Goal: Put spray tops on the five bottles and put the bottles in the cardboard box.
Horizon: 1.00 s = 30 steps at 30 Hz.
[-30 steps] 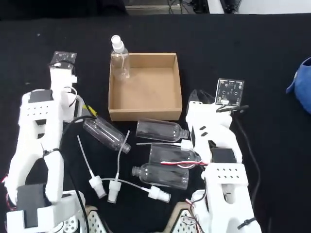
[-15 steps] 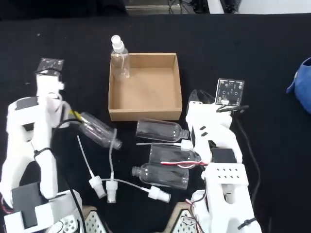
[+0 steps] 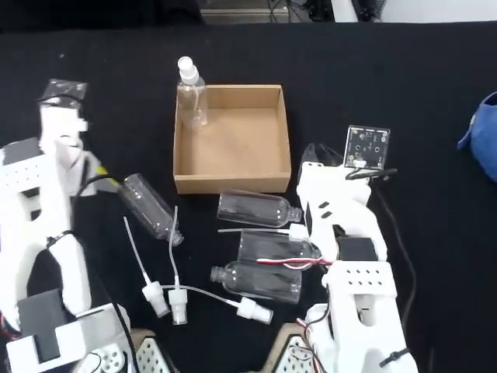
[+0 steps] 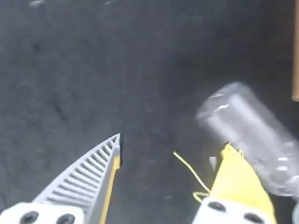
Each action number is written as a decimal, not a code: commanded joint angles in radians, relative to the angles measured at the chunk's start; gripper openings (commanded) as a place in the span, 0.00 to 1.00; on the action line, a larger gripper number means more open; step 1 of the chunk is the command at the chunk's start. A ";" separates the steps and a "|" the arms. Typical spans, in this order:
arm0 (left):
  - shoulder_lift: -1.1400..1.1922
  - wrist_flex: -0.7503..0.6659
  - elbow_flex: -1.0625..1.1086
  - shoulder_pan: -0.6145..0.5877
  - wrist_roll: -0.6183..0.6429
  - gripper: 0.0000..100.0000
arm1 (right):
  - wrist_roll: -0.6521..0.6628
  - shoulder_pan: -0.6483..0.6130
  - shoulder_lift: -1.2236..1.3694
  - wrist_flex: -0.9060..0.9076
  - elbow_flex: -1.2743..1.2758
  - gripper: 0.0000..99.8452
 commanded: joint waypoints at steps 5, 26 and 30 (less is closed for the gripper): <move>-0.003 -0.129 0.033 0.194 0.190 0.20 | -0.008 0.018 -0.013 -0.023 -0.012 0.03; -0.002 -0.216 0.252 0.122 0.663 0.30 | -0.008 0.018 -0.016 -0.023 -0.012 0.03; -0.002 -0.224 0.278 0.171 0.684 0.29 | -0.008 0.018 -0.016 -0.023 -0.012 0.03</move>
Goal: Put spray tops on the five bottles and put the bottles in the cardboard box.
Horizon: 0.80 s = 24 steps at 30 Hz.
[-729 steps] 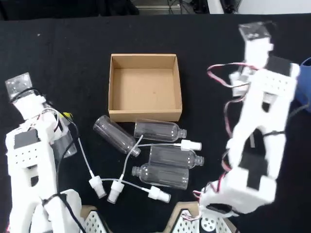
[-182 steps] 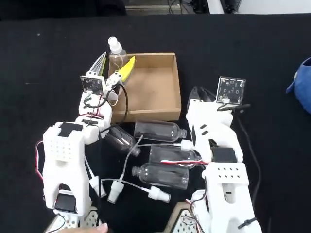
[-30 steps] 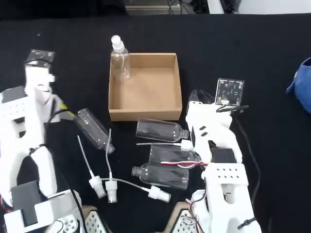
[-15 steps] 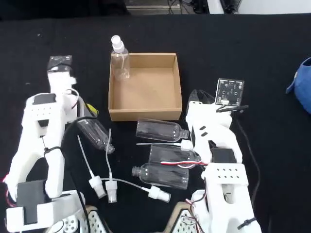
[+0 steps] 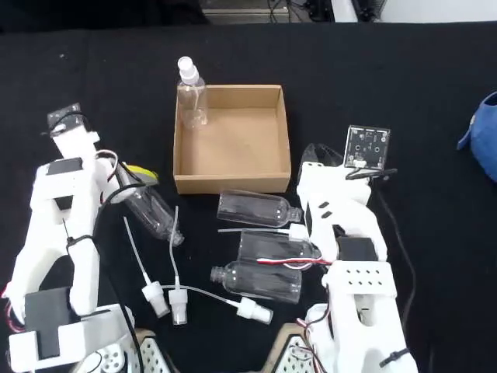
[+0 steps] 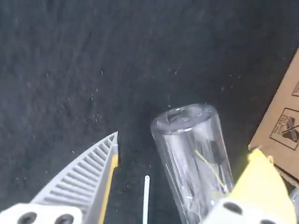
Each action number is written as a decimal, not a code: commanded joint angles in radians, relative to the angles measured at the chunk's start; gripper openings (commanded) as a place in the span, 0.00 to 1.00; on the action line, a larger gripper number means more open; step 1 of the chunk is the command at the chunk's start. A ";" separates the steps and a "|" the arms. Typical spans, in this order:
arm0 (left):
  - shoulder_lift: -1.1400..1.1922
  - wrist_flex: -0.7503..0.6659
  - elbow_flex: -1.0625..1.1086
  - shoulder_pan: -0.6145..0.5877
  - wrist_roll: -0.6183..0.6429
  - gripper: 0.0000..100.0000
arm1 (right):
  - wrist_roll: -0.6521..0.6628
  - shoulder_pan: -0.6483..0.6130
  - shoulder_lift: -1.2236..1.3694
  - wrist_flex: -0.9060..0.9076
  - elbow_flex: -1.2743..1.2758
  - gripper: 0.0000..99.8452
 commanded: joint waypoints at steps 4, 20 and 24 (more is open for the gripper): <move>-0.008 -0.066 0.048 0.071 0.023 0.28 | -0.008 0.018 -0.016 -0.023 -0.012 0.03; -0.011 -0.155 0.047 -0.176 0.035 0.03 | -0.008 0.018 -0.016 -0.021 -0.012 0.03; -0.009 -0.157 -0.035 -0.288 0.167 0.03 | -0.008 0.018 -0.016 -0.021 -0.012 0.03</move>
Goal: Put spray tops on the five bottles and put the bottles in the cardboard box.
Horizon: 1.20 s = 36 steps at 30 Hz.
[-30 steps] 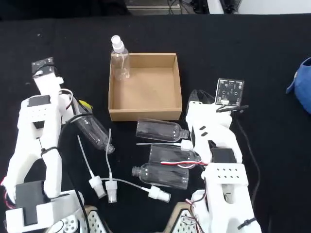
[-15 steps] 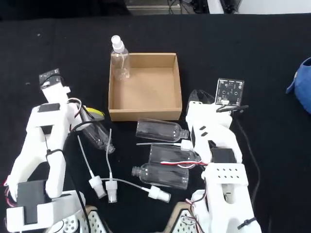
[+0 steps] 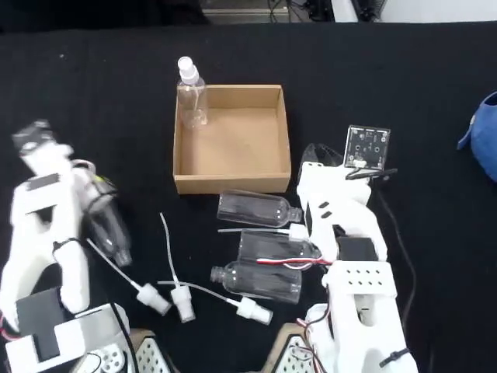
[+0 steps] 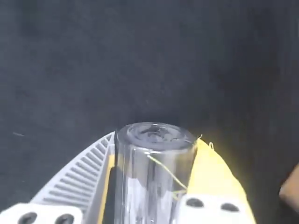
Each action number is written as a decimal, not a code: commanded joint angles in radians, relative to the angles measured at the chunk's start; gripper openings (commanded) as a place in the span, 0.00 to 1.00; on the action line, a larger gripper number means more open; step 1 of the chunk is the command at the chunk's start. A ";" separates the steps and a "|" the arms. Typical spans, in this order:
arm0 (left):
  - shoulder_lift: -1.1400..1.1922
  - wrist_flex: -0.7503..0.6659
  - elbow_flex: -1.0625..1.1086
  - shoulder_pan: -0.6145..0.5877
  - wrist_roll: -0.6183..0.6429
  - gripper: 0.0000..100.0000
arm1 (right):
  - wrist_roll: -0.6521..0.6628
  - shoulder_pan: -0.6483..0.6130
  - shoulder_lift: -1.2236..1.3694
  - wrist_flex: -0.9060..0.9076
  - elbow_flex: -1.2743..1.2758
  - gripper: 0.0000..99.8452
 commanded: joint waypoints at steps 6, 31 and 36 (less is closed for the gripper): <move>-0.014 -0.008 -0.180 -0.280 0.222 0.03 | -0.008 0.018 -0.013 -0.021 -0.010 0.03; -0.011 0.339 -0.358 -0.506 -0.549 0.30 | -0.008 0.018 -0.015 -0.021 -0.012 0.03; -0.011 0.400 -0.484 -0.495 -1.088 0.30 | -0.008 0.018 -0.013 -0.021 -0.012 0.03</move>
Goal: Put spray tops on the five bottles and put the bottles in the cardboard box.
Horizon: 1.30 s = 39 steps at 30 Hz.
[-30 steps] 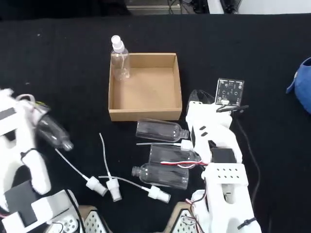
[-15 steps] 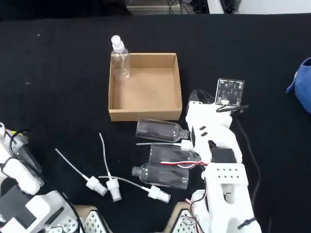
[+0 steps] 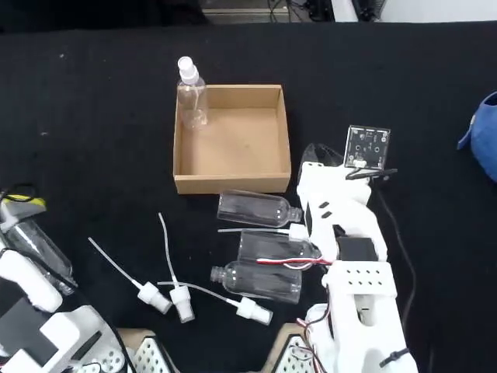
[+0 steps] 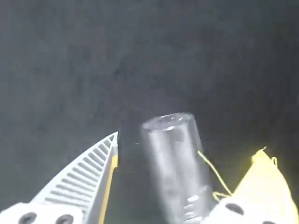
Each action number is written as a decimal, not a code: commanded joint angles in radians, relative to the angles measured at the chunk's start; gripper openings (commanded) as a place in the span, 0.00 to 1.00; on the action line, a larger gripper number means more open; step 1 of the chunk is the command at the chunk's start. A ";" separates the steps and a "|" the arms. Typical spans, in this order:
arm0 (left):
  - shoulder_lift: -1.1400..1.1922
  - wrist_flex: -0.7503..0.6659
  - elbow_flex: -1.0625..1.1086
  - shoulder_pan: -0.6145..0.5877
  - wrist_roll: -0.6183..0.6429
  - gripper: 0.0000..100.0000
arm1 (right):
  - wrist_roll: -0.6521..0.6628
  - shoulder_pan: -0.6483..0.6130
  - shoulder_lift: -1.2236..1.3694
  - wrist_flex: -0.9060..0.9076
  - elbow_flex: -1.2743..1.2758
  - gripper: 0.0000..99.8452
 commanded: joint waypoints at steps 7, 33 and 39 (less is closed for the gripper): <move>-0.018 0.209 -0.102 0.033 -1.066 0.30 | -0.008 0.018 -0.013 -0.021 -0.012 0.03; -0.157 -0.442 0.490 0.090 -1.662 0.30 | -0.008 0.018 -0.018 -0.021 -0.002 0.03; -0.229 -0.509 0.541 0.094 -1.620 0.30 | -0.008 0.018 -0.016 -0.021 -0.002 0.03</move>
